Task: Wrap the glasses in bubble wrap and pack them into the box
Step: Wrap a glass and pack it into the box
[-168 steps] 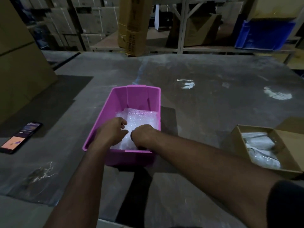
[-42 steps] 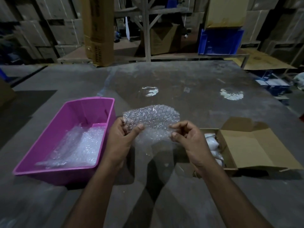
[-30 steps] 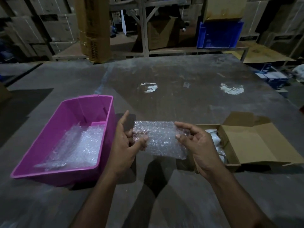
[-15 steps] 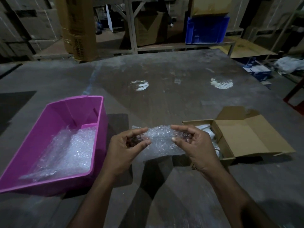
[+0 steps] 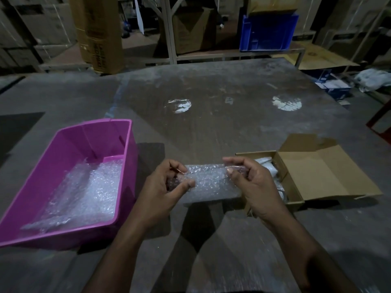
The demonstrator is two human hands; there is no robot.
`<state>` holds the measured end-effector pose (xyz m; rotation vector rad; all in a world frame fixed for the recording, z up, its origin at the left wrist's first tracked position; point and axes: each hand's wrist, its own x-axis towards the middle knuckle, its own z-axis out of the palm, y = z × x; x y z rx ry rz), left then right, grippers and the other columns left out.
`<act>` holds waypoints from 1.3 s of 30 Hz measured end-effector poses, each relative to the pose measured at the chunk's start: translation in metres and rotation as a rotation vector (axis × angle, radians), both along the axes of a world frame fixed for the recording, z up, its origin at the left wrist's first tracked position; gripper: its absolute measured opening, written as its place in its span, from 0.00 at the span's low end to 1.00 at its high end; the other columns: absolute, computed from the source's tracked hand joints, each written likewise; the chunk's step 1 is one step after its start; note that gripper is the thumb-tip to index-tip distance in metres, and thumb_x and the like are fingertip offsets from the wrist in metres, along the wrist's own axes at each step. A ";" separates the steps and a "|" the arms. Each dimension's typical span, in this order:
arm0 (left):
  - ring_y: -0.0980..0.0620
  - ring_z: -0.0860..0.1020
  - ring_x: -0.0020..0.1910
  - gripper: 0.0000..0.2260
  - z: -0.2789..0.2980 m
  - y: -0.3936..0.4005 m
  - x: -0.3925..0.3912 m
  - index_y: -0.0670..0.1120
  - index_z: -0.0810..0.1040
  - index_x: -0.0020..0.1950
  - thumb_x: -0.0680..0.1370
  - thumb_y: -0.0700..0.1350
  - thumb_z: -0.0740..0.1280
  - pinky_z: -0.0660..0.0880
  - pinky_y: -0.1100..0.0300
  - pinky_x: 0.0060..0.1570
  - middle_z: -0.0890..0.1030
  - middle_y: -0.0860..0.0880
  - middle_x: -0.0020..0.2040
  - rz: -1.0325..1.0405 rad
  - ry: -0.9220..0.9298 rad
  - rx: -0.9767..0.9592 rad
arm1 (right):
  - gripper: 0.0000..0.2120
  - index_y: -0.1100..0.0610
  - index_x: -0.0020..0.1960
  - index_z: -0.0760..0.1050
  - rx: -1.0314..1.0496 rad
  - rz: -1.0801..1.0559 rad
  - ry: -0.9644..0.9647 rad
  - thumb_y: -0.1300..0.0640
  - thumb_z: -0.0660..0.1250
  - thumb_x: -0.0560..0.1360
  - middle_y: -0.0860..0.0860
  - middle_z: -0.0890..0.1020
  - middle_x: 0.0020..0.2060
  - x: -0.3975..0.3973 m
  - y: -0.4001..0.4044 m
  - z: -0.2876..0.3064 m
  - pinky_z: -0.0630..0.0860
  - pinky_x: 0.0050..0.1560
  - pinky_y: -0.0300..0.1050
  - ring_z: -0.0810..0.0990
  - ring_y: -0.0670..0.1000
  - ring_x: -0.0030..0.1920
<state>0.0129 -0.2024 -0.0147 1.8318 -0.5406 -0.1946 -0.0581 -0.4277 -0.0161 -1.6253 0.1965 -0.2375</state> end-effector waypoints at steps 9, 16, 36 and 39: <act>0.54 0.82 0.47 0.09 0.002 -0.007 0.001 0.49 0.83 0.57 0.82 0.42 0.64 0.79 0.61 0.45 0.84 0.53 0.53 -0.047 0.033 -0.019 | 0.11 0.51 0.60 0.82 0.056 0.106 0.030 0.59 0.70 0.78 0.44 0.85 0.53 -0.005 -0.002 0.005 0.81 0.48 0.39 0.84 0.43 0.52; 0.53 0.85 0.51 0.15 0.004 -0.010 -0.002 0.49 0.85 0.57 0.71 0.43 0.78 0.83 0.56 0.49 0.85 0.54 0.54 -0.034 0.069 0.006 | 0.06 0.56 0.51 0.85 -0.019 0.037 -0.005 0.61 0.74 0.74 0.51 0.86 0.48 -0.002 -0.007 -0.001 0.81 0.44 0.40 0.86 0.47 0.47; 0.56 0.82 0.43 0.09 0.009 -0.011 -0.004 0.47 0.83 0.57 0.81 0.41 0.65 0.78 0.63 0.42 0.85 0.54 0.49 -0.062 0.083 -0.092 | 0.18 0.51 0.59 0.82 0.088 0.150 0.046 0.59 0.78 0.71 0.51 0.87 0.52 -0.005 -0.007 -0.002 0.83 0.47 0.46 0.86 0.51 0.51; 0.56 0.85 0.49 0.13 0.013 -0.011 -0.009 0.47 0.83 0.59 0.75 0.42 0.73 0.80 0.63 0.45 0.86 0.54 0.52 -0.100 0.126 -0.085 | 0.11 0.50 0.54 0.84 -0.024 0.079 0.037 0.59 0.77 0.72 0.48 0.86 0.49 -0.001 -0.007 -0.005 0.82 0.45 0.43 0.86 0.50 0.49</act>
